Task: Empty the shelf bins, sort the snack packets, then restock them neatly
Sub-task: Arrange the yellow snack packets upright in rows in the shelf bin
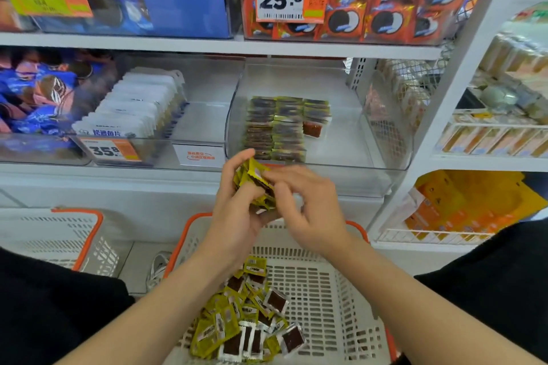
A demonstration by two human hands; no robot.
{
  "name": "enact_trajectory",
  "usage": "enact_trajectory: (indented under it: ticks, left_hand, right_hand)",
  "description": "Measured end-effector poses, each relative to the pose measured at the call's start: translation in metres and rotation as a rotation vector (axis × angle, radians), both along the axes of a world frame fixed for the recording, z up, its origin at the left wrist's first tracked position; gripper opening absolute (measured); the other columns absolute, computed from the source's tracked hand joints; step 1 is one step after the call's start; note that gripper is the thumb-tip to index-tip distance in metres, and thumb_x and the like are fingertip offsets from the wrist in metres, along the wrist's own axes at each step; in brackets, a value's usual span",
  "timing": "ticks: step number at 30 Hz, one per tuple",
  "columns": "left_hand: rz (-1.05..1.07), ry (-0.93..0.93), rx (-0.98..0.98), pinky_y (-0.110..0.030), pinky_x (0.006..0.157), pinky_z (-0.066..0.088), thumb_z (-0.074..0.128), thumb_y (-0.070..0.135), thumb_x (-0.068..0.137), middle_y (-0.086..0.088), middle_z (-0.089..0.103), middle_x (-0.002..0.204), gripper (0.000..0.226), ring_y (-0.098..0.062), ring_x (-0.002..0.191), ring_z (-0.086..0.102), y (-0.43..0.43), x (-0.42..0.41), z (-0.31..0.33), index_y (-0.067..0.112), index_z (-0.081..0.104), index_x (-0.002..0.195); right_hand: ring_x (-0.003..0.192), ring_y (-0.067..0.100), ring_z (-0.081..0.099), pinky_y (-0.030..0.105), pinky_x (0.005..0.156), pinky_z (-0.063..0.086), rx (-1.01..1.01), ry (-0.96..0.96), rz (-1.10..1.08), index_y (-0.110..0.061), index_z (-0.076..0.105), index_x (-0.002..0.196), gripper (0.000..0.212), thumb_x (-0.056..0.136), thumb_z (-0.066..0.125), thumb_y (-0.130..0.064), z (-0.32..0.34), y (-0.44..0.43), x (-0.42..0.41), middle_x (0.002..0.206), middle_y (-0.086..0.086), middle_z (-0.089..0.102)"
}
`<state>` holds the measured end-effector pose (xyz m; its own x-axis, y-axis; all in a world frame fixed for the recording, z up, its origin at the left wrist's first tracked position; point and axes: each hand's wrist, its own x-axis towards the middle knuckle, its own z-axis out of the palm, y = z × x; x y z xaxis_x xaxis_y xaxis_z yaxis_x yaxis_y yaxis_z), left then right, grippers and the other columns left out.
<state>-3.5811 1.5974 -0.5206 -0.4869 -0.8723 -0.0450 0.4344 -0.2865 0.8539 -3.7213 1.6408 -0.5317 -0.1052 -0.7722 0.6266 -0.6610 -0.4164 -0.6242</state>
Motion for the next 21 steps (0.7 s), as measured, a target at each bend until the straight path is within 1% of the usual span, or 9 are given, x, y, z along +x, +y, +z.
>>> enact_trajectory:
  ticks: [2, 3, 5, 7, 8, 11, 15, 18, 21]
  left_hand:
    - [-0.110, -0.004, -0.026, -0.054, 0.078, 0.061, 0.038, -0.012, 0.092, -0.015, 0.070, 0.122, 0.066, -0.033, 0.104, 0.072, -0.011, 0.002, 0.021, 0.026, 0.054, 0.143]
    - [-0.151, -0.016, -0.032, -0.054, 0.078, 0.061, 0.042, -0.011, 0.087, -0.015, 0.070, 0.124, 0.070, -0.035, 0.102, 0.072, -0.017, 0.002, 0.028, 0.027, 0.053, 0.145]
    - [-0.208, -0.029, -0.013, -0.055, 0.077, 0.062, 0.048, -0.007, 0.076, -0.019, 0.069, 0.128, 0.076, -0.040, 0.097, 0.073, -0.030, 0.004, 0.037, 0.023, 0.053, 0.145]
    - [-0.250, -0.049, 0.003, -0.054, 0.078, 0.062, 0.051, -0.005, 0.074, -0.022, 0.069, 0.124, 0.068, -0.040, 0.098, 0.073, -0.039, 0.004, 0.043, 0.011, 0.056, 0.140]
    - [-0.273, -0.065, -0.007, -0.054, 0.079, 0.062, 0.053, -0.005, 0.076, -0.022, 0.070, 0.120, 0.061, -0.040, 0.100, 0.074, -0.041, 0.004, 0.045, 0.006, 0.057, 0.136]
    - [-0.286, -0.114, -0.026, -0.050, 0.079, 0.064, 0.065, -0.002, 0.092, -0.022, 0.073, 0.119, 0.045, -0.041, 0.101, 0.075, -0.042, -0.002, 0.046, 0.002, 0.058, 0.136]
    - [-0.246, -0.161, 0.009, -0.044, 0.073, 0.066, 0.055, 0.003, 0.101, -0.020, 0.076, 0.114, 0.033, -0.035, 0.092, 0.078, -0.045, -0.009, 0.043, 0.006, 0.062, 0.133]
    - [-0.269, -0.107, 0.067, -0.046, 0.077, 0.066, 0.051, 0.002, 0.098, -0.024, 0.074, 0.119, 0.037, -0.042, 0.101, 0.075, -0.049, -0.010, 0.042, 0.009, 0.062, 0.133]
    - [-0.249, -0.088, 0.092, -0.045, 0.077, 0.066, 0.049, 0.001, 0.097, -0.027, 0.072, 0.122, 0.040, -0.047, 0.107, 0.072, -0.053, -0.010, 0.042, 0.008, 0.060, 0.134]
  right_hand:
    - [0.091, 0.016, 0.064, 0.036, 0.080, 0.050, -0.023, -0.041, -0.131, -0.017, 0.077, 0.093, 0.012, 0.099, 0.069, -0.023, 0.021, -0.013, -0.007, 0.091, -0.003, 0.071]
    - [0.090, 0.013, 0.063, 0.028, 0.078, 0.048, 0.007, -0.057, -0.172, -0.020, 0.076, 0.091, 0.007, 0.095, 0.075, -0.026, 0.028, -0.020, -0.012, 0.091, -0.004, 0.069]
    - [0.090, 0.008, 0.062, 0.015, 0.075, 0.043, 0.133, -0.134, -0.144, -0.022, 0.073, 0.107, 0.020, 0.090, 0.081, -0.028, 0.041, -0.030, -0.024, 0.099, -0.005, 0.068]
    - [0.084, 0.003, 0.061, 0.015, 0.072, 0.047, 0.297, -0.205, -0.043, -0.020, 0.066, 0.130, 0.042, 0.091, 0.080, -0.026, 0.052, -0.036, -0.037, 0.100, -0.006, 0.070]
    - [0.078, 0.002, 0.062, 0.018, 0.068, 0.051, 0.361, -0.249, 0.004, -0.017, 0.065, 0.132, 0.042, 0.093, 0.079, -0.022, 0.056, -0.037, -0.042, 0.095, -0.004, 0.070]
    - [0.064, 0.002, 0.065, 0.020, 0.054, 0.055, 0.387, -0.407, 0.030, -0.009, 0.072, 0.112, 0.024, 0.090, 0.080, -0.008, 0.063, -0.038, -0.044, 0.085, 0.007, 0.071]
    - [0.065, 0.000, 0.065, 0.018, 0.054, 0.054, 0.380, -0.444, -0.046, -0.007, 0.065, 0.117, 0.032, 0.089, 0.080, -0.005, 0.062, -0.042, -0.044, 0.098, 0.017, 0.070]
    - [0.068, 0.000, 0.065, 0.020, 0.063, 0.054, 0.409, -0.384, -0.014, -0.013, 0.063, 0.129, 0.037, 0.095, 0.074, -0.005, 0.064, -0.048, -0.050, 0.090, 0.006, 0.066]
    - [0.071, 0.000, 0.064, 0.024, 0.069, 0.055, 0.364, -0.376, -0.127, -0.017, 0.066, 0.115, 0.022, 0.096, 0.072, -0.007, 0.066, -0.051, -0.057, 0.083, -0.007, 0.065]
